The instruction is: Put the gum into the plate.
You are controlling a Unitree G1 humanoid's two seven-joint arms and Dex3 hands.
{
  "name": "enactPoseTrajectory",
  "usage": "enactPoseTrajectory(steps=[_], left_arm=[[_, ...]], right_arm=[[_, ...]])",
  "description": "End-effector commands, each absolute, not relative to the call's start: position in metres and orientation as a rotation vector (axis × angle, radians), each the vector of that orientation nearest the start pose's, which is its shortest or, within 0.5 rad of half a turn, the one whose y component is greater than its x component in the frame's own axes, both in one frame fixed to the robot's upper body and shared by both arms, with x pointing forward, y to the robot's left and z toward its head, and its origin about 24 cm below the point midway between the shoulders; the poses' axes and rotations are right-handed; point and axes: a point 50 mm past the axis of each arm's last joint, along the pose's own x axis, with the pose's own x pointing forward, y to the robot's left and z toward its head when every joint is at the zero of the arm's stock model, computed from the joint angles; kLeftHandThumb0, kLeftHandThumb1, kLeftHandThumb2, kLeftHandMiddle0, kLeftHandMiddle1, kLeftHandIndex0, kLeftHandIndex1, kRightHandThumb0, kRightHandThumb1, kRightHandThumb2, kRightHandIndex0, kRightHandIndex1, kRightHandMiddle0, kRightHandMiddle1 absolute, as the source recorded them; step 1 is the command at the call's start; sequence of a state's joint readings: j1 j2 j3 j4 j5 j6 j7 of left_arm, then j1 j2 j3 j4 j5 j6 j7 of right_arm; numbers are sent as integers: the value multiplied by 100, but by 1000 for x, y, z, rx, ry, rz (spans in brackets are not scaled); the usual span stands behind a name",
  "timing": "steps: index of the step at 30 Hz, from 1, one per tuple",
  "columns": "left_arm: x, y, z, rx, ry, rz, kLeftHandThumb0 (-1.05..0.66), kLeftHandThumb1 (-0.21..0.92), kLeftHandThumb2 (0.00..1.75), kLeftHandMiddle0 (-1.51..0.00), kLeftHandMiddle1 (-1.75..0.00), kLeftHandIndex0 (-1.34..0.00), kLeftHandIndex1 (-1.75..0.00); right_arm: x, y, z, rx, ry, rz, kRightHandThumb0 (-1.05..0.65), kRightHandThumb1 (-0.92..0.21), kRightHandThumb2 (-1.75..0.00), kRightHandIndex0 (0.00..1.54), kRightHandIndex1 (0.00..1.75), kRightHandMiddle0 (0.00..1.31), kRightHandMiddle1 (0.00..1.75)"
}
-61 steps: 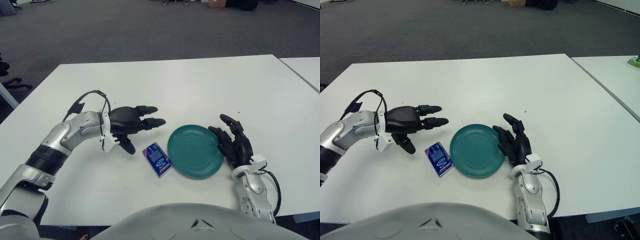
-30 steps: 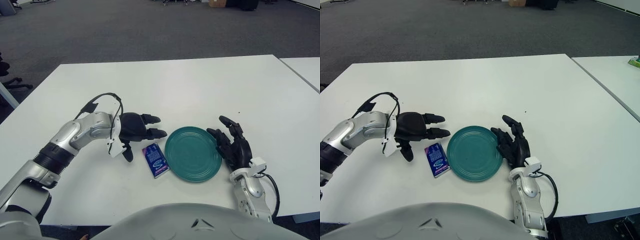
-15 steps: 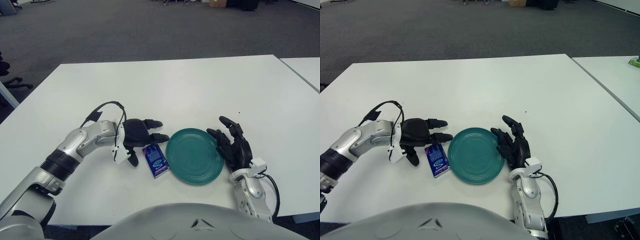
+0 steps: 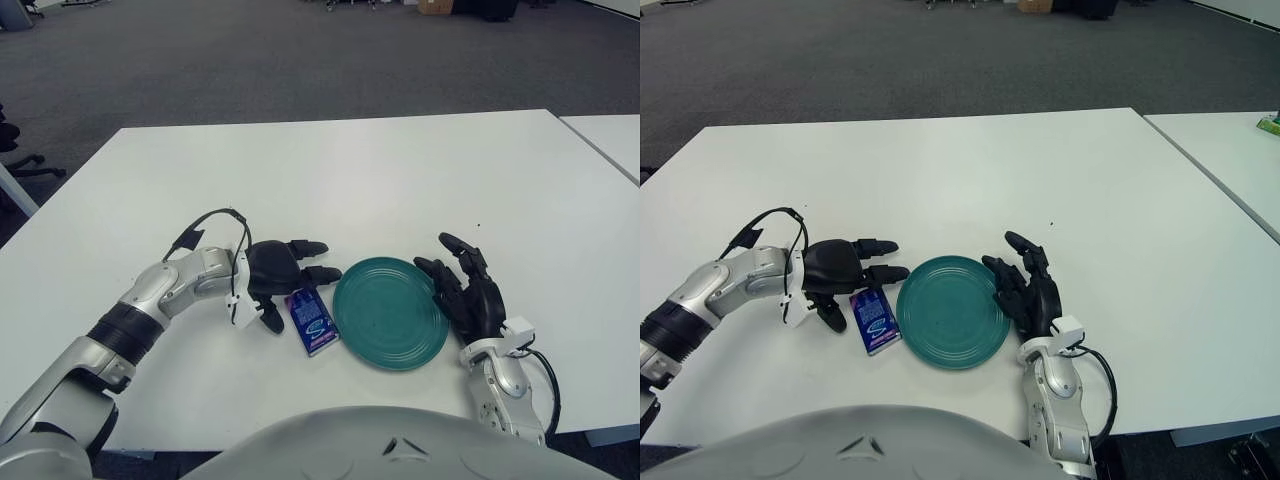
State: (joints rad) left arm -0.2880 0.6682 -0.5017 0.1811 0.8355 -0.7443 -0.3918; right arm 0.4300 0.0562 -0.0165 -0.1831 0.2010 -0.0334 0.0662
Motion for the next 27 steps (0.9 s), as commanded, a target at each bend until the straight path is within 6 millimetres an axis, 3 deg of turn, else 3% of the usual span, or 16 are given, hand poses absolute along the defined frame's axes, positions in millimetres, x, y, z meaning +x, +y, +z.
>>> enactPoseTrajectory(steps=[1,14,17,19,22,27], left_arm=[[237,133,34,1522,-450,-1299,-105,92,45,-7,-1,-4,-34],[234,132,27,1403,-519,-1219,-105,92,44,-32,-7,-1,-113],[233,132,26,1377,-526,-1186,-100,92,32,-36,-38,-8,-131],[234,132,26,1365,-529,-1178,-93,92,21,-37,-75,-17,-149],[234,131,26,1353,-538,-1173,-60,62,68,-44,-113,-50,-149],[234,131,26,1339,-563,-1167,-48,47,91,-52,-144,-65,-148]], right_arm=[[136,-167,-33,273,415,-161,-44,-92,-60,48,64,2,86],[138,-171,-32,267,403,-154,-49,-92,-62,46,62,0,84],[138,-171,-32,265,404,-155,-49,-92,-62,47,62,1,85],[139,-171,-32,266,406,-156,-49,-92,-61,48,62,1,85],[139,-171,-32,269,406,-158,-48,-92,-61,49,62,1,85],[140,-171,-32,269,405,-161,-47,-92,-60,50,62,2,85]])
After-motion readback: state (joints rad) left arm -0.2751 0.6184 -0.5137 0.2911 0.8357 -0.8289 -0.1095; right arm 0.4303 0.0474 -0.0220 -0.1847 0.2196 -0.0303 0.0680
